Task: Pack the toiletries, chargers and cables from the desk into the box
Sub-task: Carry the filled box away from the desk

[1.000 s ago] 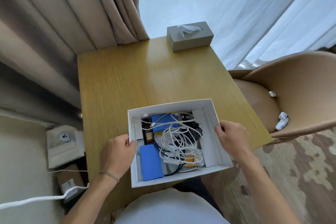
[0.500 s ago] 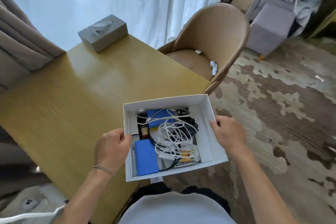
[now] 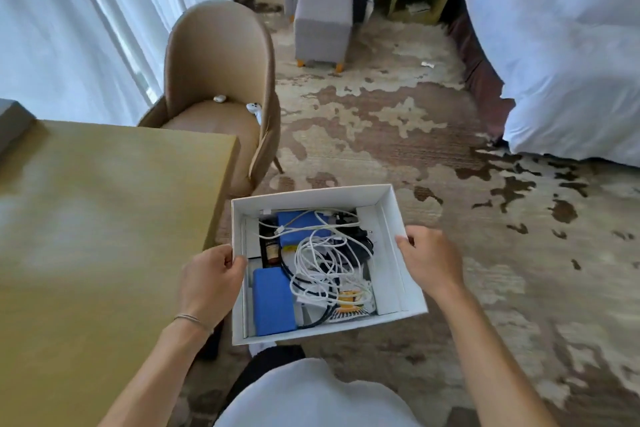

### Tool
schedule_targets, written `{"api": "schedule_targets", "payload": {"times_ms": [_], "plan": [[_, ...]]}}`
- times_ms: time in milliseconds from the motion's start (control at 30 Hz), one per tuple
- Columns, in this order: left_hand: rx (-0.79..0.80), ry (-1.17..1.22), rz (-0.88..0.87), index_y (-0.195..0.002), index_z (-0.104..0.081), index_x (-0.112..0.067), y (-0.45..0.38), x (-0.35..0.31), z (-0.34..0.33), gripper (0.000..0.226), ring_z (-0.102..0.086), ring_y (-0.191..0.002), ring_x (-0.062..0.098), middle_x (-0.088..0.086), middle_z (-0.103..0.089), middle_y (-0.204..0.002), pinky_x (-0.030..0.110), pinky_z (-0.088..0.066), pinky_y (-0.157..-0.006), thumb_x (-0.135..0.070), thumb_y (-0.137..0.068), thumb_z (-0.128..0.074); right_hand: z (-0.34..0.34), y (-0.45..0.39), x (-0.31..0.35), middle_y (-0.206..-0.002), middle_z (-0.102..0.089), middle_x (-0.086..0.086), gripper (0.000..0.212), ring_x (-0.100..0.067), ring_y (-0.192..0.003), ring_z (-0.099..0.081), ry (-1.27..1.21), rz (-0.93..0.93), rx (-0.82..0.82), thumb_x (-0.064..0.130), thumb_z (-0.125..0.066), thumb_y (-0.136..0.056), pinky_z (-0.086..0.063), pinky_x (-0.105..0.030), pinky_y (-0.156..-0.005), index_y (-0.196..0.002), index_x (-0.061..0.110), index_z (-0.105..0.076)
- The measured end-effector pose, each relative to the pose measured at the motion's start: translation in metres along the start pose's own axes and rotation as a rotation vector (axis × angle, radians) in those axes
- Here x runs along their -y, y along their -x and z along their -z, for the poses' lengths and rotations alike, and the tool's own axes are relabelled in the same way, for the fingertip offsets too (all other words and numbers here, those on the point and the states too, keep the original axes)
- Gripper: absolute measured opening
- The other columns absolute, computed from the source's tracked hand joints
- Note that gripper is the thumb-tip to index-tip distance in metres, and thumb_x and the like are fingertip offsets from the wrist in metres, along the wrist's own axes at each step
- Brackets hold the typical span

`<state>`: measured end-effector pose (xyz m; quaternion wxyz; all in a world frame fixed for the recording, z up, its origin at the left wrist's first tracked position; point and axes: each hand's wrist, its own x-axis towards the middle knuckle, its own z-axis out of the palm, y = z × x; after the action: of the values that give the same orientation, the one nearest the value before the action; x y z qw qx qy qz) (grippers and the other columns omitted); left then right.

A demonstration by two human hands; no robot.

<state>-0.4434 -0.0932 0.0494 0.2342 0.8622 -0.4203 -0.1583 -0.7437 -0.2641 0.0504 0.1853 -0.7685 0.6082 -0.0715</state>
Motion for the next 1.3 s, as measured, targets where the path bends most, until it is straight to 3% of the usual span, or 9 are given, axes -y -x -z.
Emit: {"api": "schedule_targets", "payload": {"times_ms": [133,333,567,667,767,1100,1300], "plan": [[0.058,-0.078,-0.164,-0.047,-0.031,-0.021,0.028,-0.067,-0.036,0.053,-0.030,-0.038,0.012,-0.006,-0.032,-0.039,0.023,-0.022,-0.043,-0.018,-0.087,-0.066,0.030,0.049,-0.081,-0.048,-0.032,0.003,0.047,-0.015,-0.045,-0.025,0.002,-0.152,-0.052,0.026,-0.055,-0.097,-0.022,-0.028,-0.049,-0.056,0.017,-0.034],[0.189,-0.122,-0.360,-0.050,-0.039,-0.018,0.070,-0.160,-0.103,0.047,-0.040,-0.041,0.018,-0.002,-0.042,-0.043,0.027,-0.033,-0.045,-0.022,-0.089,-0.064,0.061,0.136,-0.198,-0.049,-0.029,0.005,0.048,-0.014,-0.045,-0.022,-0.045,-0.397,-0.131,0.026,-0.055,-0.098,-0.019,-0.027,-0.048,-0.056,0.019,-0.031],[0.357,-0.171,-0.590,-0.051,-0.032,-0.017,0.128,-0.273,-0.171,0.045,-0.031,-0.042,0.020,-0.001,-0.033,-0.043,0.026,-0.026,-0.045,-0.018,-0.085,-0.062,0.087,0.241,-0.301,-0.051,-0.041,0.001,0.043,-0.017,-0.047,-0.033,-0.093,-0.700,-0.289,0.026,-0.055,-0.099,-0.029,-0.029,-0.051,-0.059,0.014,-0.042],[0.413,-0.168,-0.747,-0.051,-0.028,-0.017,0.152,-0.318,-0.197,0.047,-0.025,-0.041,0.018,-0.004,-0.027,-0.042,0.024,-0.021,-0.044,-0.015,-0.083,-0.062,0.093,0.283,-0.334,-0.053,-0.048,0.000,0.042,-0.016,-0.046,-0.040,-0.123,-0.828,-0.367,0.029,-0.054,-0.099,-0.032,-0.029,-0.049,-0.061,0.014,-0.048],[0.481,-0.192,-0.850,-0.051,-0.030,-0.017,0.175,-0.357,-0.226,0.043,-0.025,-0.041,0.018,-0.004,-0.028,-0.043,0.024,-0.022,-0.044,-0.016,-0.083,-0.060,0.096,0.320,-0.361,-0.052,-0.044,-0.001,0.046,-0.020,-0.049,-0.041,-0.181,-0.927,-0.432,0.028,-0.054,-0.100,-0.034,-0.032,-0.052,-0.058,0.019,-0.040],[0.677,-0.215,-1.126,-0.051,-0.032,-0.016,0.262,-0.465,-0.324,0.042,-0.033,-0.042,0.020,-0.003,-0.033,-0.043,0.025,-0.024,-0.045,-0.016,-0.084,-0.059,0.110,0.419,-0.433,-0.052,-0.034,-0.001,0.048,-0.019,-0.049,-0.030,-0.171,-1.263,-0.508,0.025,-0.053,-0.100,-0.020,-0.030,-0.048,-0.058,0.017,-0.032],[0.738,-0.249,-1.217,-0.052,-0.036,-0.015,0.319,-0.521,-0.379,0.039,-0.037,-0.042,0.019,-0.001,-0.039,-0.045,0.026,-0.033,-0.045,-0.018,-0.085,-0.058,0.120,0.459,-0.484,-0.053,-0.051,-0.002,0.045,-0.019,-0.049,-0.043,-0.199,-1.412,-0.546,0.027,-0.055,-0.099,-0.030,-0.030,-0.049,-0.057,0.016,-0.045]]}}
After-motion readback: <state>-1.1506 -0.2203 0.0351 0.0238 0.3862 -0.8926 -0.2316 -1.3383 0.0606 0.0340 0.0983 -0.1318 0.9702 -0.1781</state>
